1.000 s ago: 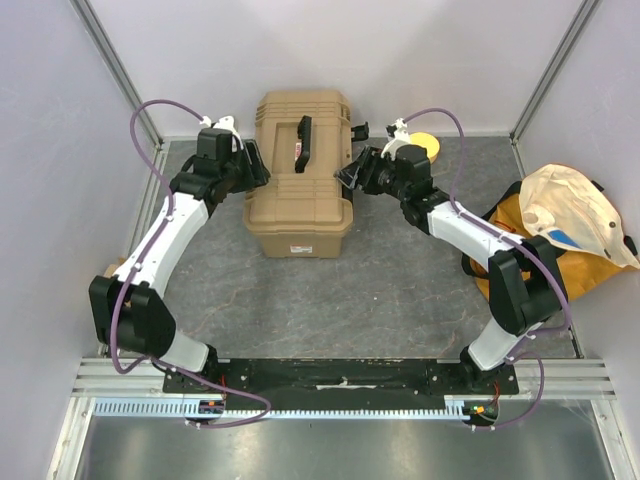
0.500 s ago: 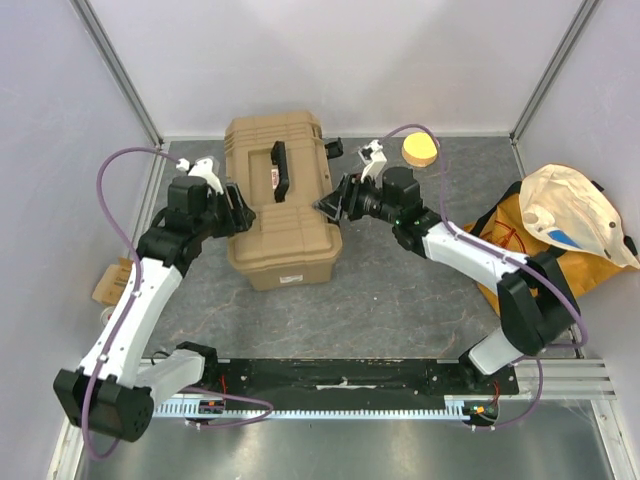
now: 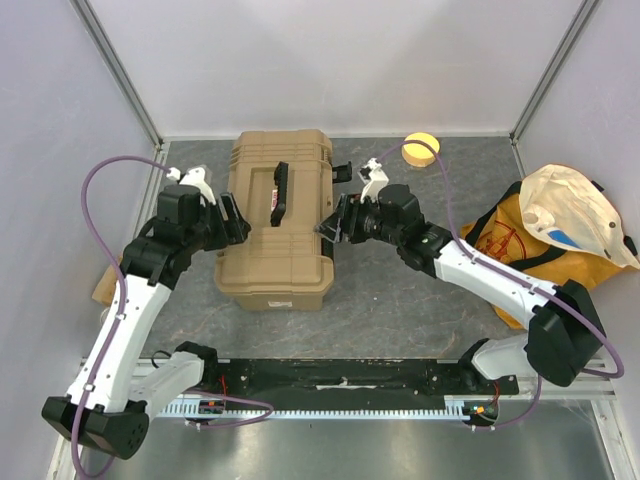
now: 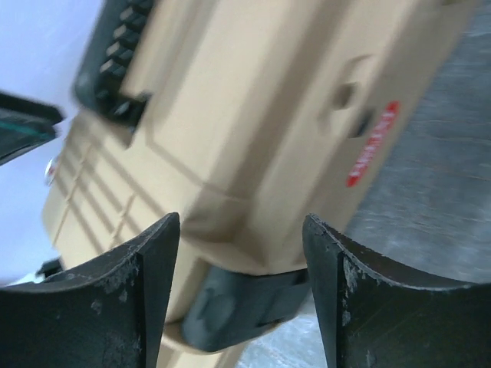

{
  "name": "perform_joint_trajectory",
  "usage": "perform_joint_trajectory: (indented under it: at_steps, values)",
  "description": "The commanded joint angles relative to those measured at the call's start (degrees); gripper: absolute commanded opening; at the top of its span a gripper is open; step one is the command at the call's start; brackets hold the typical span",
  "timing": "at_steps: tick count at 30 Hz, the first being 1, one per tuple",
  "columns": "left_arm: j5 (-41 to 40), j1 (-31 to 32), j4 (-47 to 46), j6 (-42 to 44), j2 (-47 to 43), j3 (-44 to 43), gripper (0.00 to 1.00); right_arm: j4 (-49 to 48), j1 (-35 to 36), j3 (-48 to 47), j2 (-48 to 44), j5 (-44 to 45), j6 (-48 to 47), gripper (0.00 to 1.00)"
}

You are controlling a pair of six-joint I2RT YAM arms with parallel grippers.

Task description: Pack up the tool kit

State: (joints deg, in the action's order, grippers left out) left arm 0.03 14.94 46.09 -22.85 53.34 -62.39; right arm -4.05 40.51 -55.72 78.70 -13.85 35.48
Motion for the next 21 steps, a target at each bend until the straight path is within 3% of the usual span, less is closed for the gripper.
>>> perform_joint_trajectory:
  at_steps: [1, 6, 11, 15, 21]
  values:
    - [-3.63, 0.18, -0.2, -1.76, 4.3, -6.51, 0.78, 4.94, -5.6, -2.2, -2.84, 11.82, 2.91, 0.73]
    - [-4.95, 0.09, -2.31, -0.62, 8.61, -10.03, 0.93, 1.77, -15.71, 1.05, -1.97, 12.87, 9.15, 0.73]
    - [-8.72, -0.87, -7.59, -0.34, 11.34, -9.59, 0.94, -3.32, -21.16, 3.43, 3.47, 11.22, 15.65, 0.68]
    - [-10.58, -4.21, -7.59, -2.98, 15.99, -10.82, 0.9, -13.22, -22.67, 3.08, 12.77, 6.21, 21.19, 0.65]
    - [-1.27, -11.94, -12.5, -3.34, 17.93, -10.82, 0.88, -27.57, -22.76, -0.78, 27.28, 0.49, 29.46, 0.58]
